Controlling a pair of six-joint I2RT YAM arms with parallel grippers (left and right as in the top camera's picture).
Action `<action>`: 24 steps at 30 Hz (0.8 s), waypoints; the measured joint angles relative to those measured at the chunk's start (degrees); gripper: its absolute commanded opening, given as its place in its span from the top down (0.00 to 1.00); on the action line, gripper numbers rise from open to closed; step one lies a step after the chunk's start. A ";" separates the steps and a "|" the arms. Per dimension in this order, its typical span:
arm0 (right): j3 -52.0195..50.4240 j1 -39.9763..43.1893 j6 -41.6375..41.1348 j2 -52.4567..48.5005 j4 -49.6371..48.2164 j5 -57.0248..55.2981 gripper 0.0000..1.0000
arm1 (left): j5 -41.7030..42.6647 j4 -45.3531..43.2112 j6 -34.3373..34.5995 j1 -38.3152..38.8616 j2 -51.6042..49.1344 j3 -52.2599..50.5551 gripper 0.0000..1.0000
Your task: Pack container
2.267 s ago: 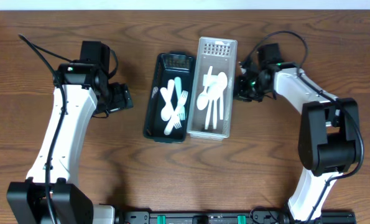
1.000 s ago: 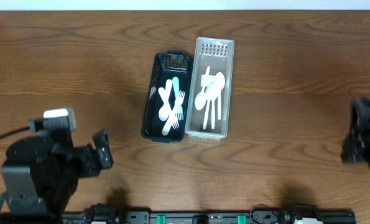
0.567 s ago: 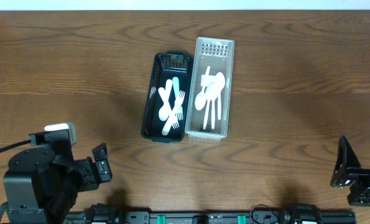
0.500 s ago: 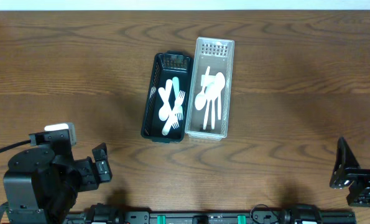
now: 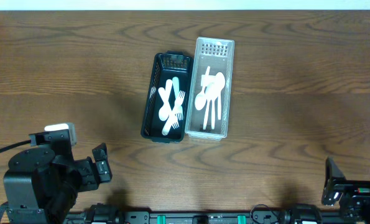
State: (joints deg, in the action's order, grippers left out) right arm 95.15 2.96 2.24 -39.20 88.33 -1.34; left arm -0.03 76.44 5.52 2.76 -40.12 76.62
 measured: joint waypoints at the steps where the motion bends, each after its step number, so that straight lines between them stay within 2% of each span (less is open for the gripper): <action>1: 0.00 0.00 0.02 0.00 0.90 0.00 0.01 | -0.02 0.02 0.00 0.00 0.00 0.00 0.02; 6: -0.09 0.00 0.07 0.02 3.06 -0.59 0.01 | -0.02 0.02 0.00 0.00 0.00 0.00 0.02; 12: -3.63 0.00 0.11 3.45 -8.37 -3.98 0.01 | -0.02 0.02 0.00 0.00 0.00 0.00 0.02; 17: -16.13 0.00 -0.11 12.57 -20.31 -3.19 0.01 | -0.07 0.02 0.00 0.00 0.00 -0.02 0.02; 24: -42.40 0.00 -0.22 21.86 -34.86 3.82 0.01 | -0.22 0.04 0.00 0.00 0.00 -0.02 0.02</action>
State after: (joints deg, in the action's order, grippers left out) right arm 52.75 2.96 2.02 -17.34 53.47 2.48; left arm -0.25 76.49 5.52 2.76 -40.12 76.60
